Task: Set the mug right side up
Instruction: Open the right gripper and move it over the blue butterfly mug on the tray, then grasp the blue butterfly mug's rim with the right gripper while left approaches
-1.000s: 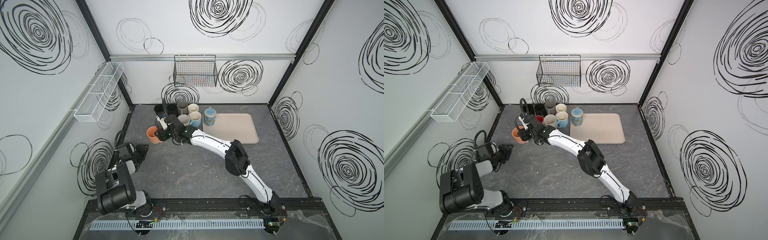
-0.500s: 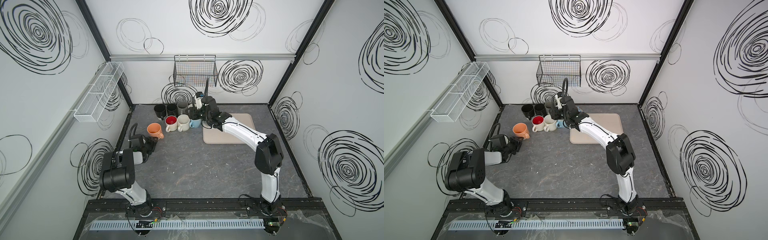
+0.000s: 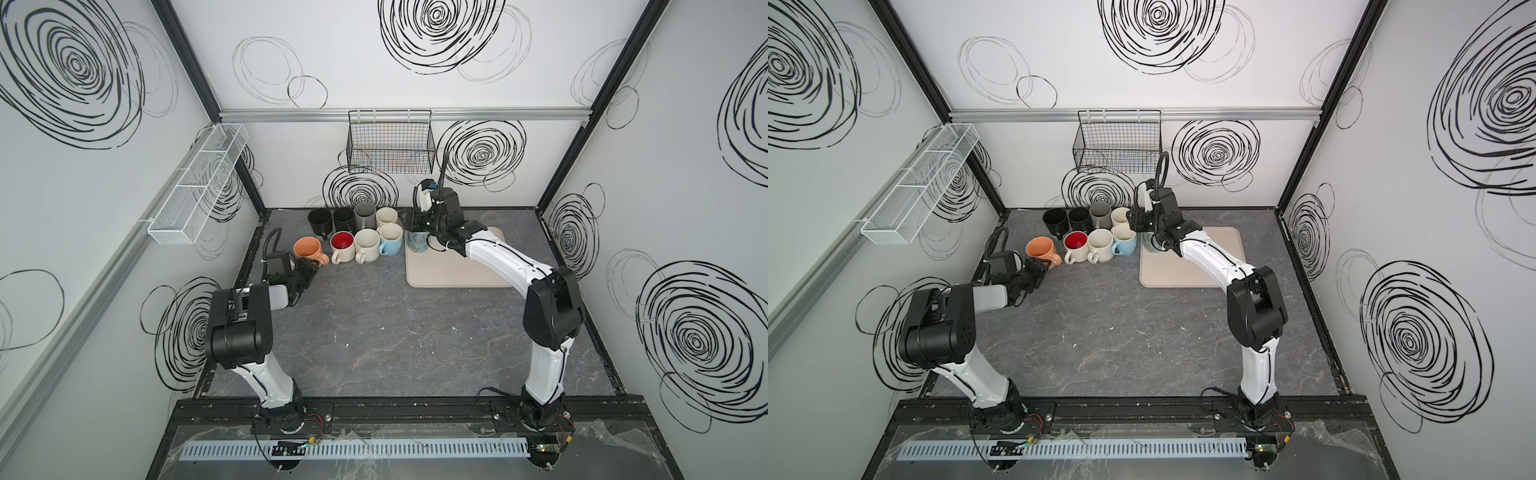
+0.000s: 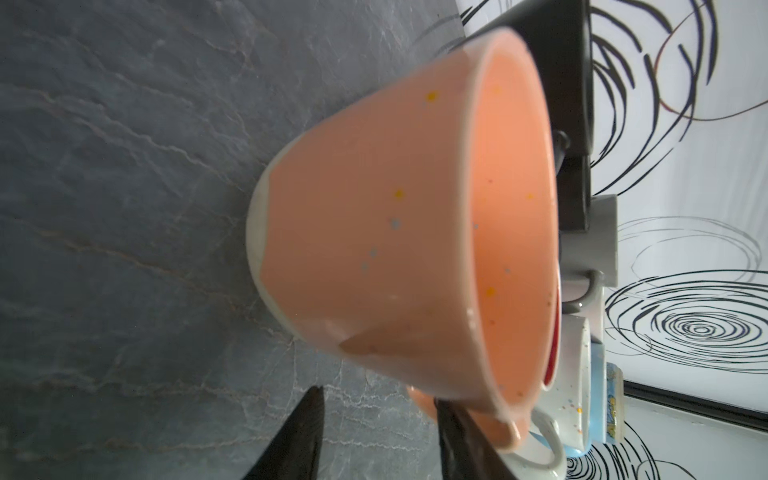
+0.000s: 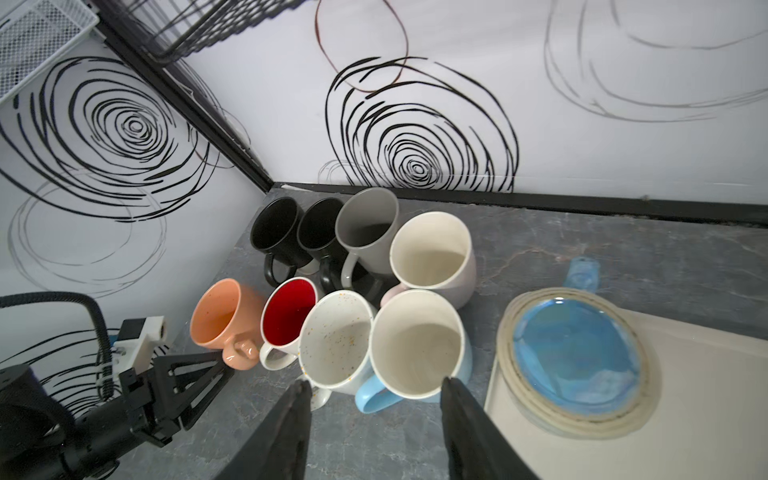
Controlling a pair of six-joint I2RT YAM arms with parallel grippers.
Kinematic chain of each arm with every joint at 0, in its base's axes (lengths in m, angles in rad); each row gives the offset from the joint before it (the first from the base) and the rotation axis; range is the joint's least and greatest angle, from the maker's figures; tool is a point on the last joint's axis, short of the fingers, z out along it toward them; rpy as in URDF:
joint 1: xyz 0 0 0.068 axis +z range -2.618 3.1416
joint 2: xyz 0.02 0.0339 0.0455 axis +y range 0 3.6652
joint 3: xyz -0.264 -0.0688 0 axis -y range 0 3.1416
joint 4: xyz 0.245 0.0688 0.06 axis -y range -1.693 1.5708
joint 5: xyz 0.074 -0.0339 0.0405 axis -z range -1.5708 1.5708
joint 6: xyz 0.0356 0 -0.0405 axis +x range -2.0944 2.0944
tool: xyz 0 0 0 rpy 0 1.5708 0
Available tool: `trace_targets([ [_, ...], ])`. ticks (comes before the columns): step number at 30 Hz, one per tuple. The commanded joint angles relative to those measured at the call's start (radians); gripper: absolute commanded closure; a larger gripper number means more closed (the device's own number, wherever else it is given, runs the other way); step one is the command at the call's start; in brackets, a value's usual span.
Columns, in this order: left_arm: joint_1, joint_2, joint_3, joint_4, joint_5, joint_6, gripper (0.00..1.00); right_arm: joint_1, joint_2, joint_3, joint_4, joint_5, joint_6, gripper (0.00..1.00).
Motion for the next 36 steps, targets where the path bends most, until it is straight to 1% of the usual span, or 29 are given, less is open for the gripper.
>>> trace_targets([
  [1,0.048,-0.072,-0.026,-0.004,-0.003,0.064,0.48,-0.029,-0.057,-0.018,0.035,0.004,-0.009,0.46],
  [4,0.108,-0.099,-0.021,-0.017,0.031,0.090,0.46,-0.066,-0.044,-0.007,0.018,0.001,-0.007,0.45],
  [7,0.147,-0.087,0.011,-0.033,0.072,0.101,0.46,-0.101,-0.010,0.024,-0.016,-0.010,-0.007,0.44],
  [10,0.161,-0.053,0.049,-0.024,0.089,0.101,0.44,-0.136,0.044,0.069,-0.051,-0.037,-0.006,0.43],
  [12,0.162,-0.022,0.074,0.013,0.111,0.078,0.43,-0.157,0.082,0.097,-0.066,-0.058,-0.006,0.43],
  [15,0.155,0.026,0.101,0.092,0.142,0.028,0.42,-0.189,0.146,0.153,-0.089,-0.109,-0.004,0.42],
  [18,0.134,0.062,0.133,0.137,0.156,0.009,0.42,-0.215,0.213,0.214,-0.110,-0.160,-0.001,0.41],
  [22,0.102,0.099,0.168,0.148,0.157,0.000,0.43,-0.242,0.289,0.287,-0.125,-0.215,0.002,0.41],
  [29,0.059,0.144,0.211,0.158,0.149,-0.022,0.43,-0.261,0.378,0.390,-0.152,-0.281,-0.015,0.41],
  [36,0.056,0.119,0.209,0.128,0.116,-0.008,0.43,-0.270,0.472,0.499,-0.188,-0.374,-0.049,0.42],
])
